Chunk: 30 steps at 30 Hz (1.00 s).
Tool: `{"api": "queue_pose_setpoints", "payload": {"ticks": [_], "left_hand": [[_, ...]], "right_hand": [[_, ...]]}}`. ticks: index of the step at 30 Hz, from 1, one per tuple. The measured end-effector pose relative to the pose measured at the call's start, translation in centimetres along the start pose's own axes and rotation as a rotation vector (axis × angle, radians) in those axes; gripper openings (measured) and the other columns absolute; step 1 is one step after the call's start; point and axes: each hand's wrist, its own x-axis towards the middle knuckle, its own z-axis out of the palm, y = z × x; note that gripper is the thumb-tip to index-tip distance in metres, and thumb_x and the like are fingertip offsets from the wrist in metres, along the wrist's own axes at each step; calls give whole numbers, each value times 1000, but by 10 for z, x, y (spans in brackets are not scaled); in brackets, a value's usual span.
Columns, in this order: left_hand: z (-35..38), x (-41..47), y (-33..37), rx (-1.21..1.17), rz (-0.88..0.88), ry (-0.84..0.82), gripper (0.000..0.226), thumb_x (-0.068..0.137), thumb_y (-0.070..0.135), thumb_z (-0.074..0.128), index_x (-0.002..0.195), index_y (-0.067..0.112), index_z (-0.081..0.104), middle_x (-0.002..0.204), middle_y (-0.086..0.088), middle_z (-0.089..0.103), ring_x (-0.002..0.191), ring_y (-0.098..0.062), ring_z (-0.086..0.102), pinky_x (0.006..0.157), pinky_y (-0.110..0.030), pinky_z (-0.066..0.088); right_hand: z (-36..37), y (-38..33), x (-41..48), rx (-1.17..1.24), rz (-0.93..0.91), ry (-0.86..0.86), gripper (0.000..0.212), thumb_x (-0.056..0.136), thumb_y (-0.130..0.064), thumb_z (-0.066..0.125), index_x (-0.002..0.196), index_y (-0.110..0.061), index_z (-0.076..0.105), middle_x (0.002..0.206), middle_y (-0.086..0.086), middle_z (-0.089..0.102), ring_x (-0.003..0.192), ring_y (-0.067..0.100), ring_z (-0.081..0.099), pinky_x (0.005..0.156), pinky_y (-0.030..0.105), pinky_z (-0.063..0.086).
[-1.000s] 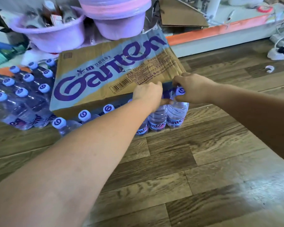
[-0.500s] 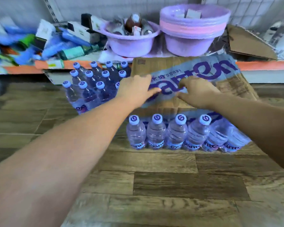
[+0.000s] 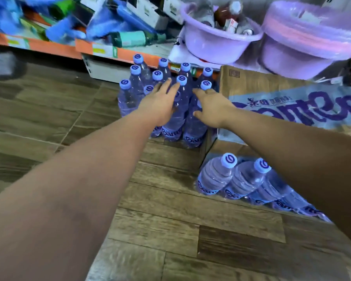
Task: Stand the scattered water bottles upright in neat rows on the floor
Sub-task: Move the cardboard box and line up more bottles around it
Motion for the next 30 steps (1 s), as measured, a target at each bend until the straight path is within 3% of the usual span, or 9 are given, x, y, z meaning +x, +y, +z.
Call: {"api": "queue_pose_setpoints", "payload": {"ticks": [2,5,10,14,19,23,25,30], "left_hand": [[10,14,0,-14,33,-56,66,98,21,45,152,17,8,160,-6,6,144,-32,22,110,-48,34],[19,22,0,21,51,21,58,94,13,49,147,12,25,148,-12,27,125,-41,44,95,-50,44],[20,15,1,122,67,74,44,90,13,55,131,6,43,128,-19,42,119,-41,43,92,-48,41],[11,-5,3,132,79,64,37,89,17,58,121,3,48,118,-21,44,104,-41,52,75,-44,43],[17,-47,-8,71,2,69,37,89,17,58,120,1,45,119,-22,43,101,-45,55,84,-50,48],[18,-78,-1,-17,-63,119,38,87,23,58,119,3,50,117,-20,46,104,-41,54,85,-46,47],[19,-90,1,-30,-76,128,36,84,25,59,113,5,55,115,-20,49,103,-41,56,84,-45,49],[14,-122,11,77,-17,5,29,76,26,67,88,0,62,97,-24,59,96,-39,58,77,-39,47]], "right_hand": [[5,1,8,-36,47,-12,68,97,-24,47,152,-13,9,146,26,30,128,44,41,101,46,43],[14,4,12,-115,49,19,53,97,-25,47,143,-8,27,136,27,39,121,44,44,91,43,43],[15,-2,13,-93,53,56,48,95,-28,55,136,-13,36,138,24,34,110,44,53,78,41,43],[23,-20,9,-51,38,86,31,91,-15,55,122,-9,49,130,20,39,100,44,56,71,36,41],[30,-43,-11,35,11,68,22,87,-8,54,109,-9,56,134,20,39,99,41,57,72,33,41],[27,-57,-35,154,30,59,22,82,-12,59,103,-14,63,122,15,54,103,34,59,74,27,40],[26,-62,-55,183,-21,22,23,81,-16,62,104,-13,65,112,13,61,105,30,59,73,26,40],[33,-68,-116,263,-101,-80,28,79,-22,68,106,-12,65,94,5,58,102,25,59,71,24,38]]}}
